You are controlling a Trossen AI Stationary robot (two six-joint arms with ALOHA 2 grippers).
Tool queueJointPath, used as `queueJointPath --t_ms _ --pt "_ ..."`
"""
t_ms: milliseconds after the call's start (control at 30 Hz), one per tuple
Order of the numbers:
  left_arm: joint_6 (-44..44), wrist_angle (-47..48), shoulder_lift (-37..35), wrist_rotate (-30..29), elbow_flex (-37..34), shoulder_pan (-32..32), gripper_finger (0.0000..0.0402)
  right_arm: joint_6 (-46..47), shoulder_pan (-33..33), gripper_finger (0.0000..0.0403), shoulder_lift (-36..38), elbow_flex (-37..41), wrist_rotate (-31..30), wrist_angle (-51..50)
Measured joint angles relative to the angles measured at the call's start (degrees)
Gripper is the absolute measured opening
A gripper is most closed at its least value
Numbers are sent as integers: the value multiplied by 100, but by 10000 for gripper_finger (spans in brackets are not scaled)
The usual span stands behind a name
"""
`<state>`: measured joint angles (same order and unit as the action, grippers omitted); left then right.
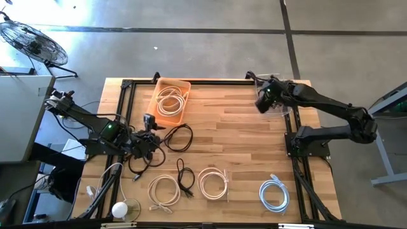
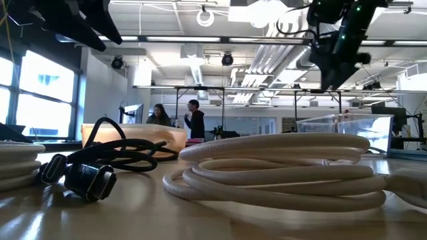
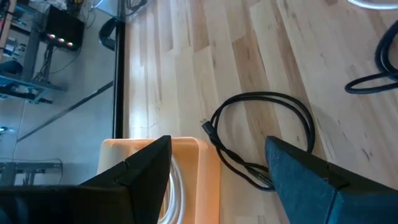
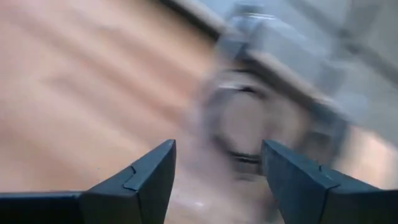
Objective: Pick & Place USB Port
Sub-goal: Put the black charger cable into the transparent bin
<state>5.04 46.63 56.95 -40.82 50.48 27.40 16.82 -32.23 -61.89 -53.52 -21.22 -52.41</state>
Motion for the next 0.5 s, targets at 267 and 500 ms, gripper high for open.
queueJointPath --t_ms 267,500 --pt "910 344 77 251 0 0 252 -167 713 226 4 360 3035 1768" --pt "2219 -17 389 291 -574 -2 252 -147 1783 228 1 1140 3232 3616"
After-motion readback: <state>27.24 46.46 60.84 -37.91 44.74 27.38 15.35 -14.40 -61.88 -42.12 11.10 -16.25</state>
